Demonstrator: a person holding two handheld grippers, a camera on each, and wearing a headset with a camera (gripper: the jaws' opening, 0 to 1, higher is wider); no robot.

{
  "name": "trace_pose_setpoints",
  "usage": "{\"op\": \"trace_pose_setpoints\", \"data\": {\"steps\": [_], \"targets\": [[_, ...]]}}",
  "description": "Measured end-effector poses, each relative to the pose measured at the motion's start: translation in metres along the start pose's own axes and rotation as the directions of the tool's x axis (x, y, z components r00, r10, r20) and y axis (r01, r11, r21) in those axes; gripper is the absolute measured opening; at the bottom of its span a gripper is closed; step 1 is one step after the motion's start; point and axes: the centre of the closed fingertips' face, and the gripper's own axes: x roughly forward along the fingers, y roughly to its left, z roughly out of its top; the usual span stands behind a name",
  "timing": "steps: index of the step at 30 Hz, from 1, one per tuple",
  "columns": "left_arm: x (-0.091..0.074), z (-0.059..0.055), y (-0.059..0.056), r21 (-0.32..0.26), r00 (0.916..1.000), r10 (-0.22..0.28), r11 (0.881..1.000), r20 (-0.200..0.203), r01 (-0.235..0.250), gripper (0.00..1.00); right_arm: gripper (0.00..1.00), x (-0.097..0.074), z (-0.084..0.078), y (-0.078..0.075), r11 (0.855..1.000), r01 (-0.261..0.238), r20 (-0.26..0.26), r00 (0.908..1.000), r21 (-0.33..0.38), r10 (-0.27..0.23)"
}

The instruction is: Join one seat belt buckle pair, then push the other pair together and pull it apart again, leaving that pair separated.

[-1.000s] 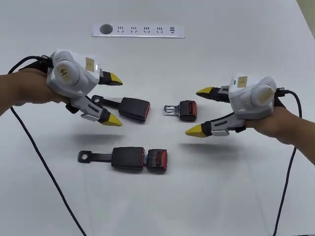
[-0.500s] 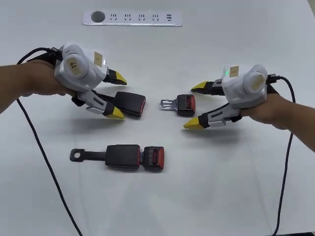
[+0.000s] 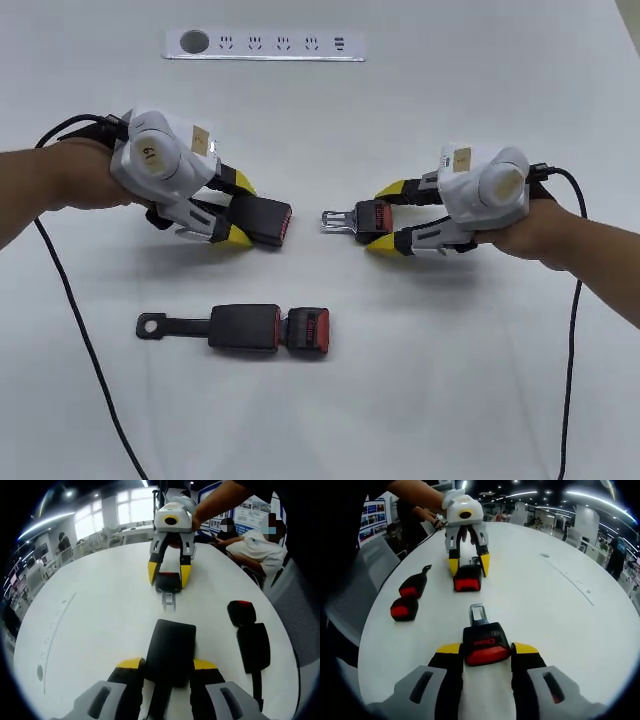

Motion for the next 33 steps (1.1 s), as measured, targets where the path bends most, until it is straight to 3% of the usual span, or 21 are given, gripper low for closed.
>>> {"op": "trace_pose_setpoints", "data": {"steps": [8, 18, 24, 33], "targets": [[-0.008, 0.002, -0.004, -0.048, 0.9987, 0.051, 0.998, 0.009, -0.050, 0.35, 0.35, 0.000, -0.002, 0.000, 1.000, -0.004, -0.014, 0.9999, -0.004, 0.004], [-0.009, -0.003, -0.008, -0.053, 0.9988, 0.049, 0.997, -0.010, -0.049, 0.35, 0.34, -0.012, -0.015, -0.003, 1.000, 0.006, -0.020, 0.9998, 0.010, -0.005], [-0.007, -0.002, -0.009, -0.091, 0.9975, 0.069, 0.993, -0.017, -0.070, 0.35, 0.34, -0.012, -0.013, 0.001, 1.000, 0.013, -0.017, 0.9998, 0.019, -0.013], [-0.003, -0.001, -0.007, -0.095, 0.9969, 0.066, 0.993, -0.043, -0.070, 0.35, 0.34, -0.006, -0.005, 0.004, 0.999, 0.022, 0.001, 0.9997, 0.032, -0.022]]}}
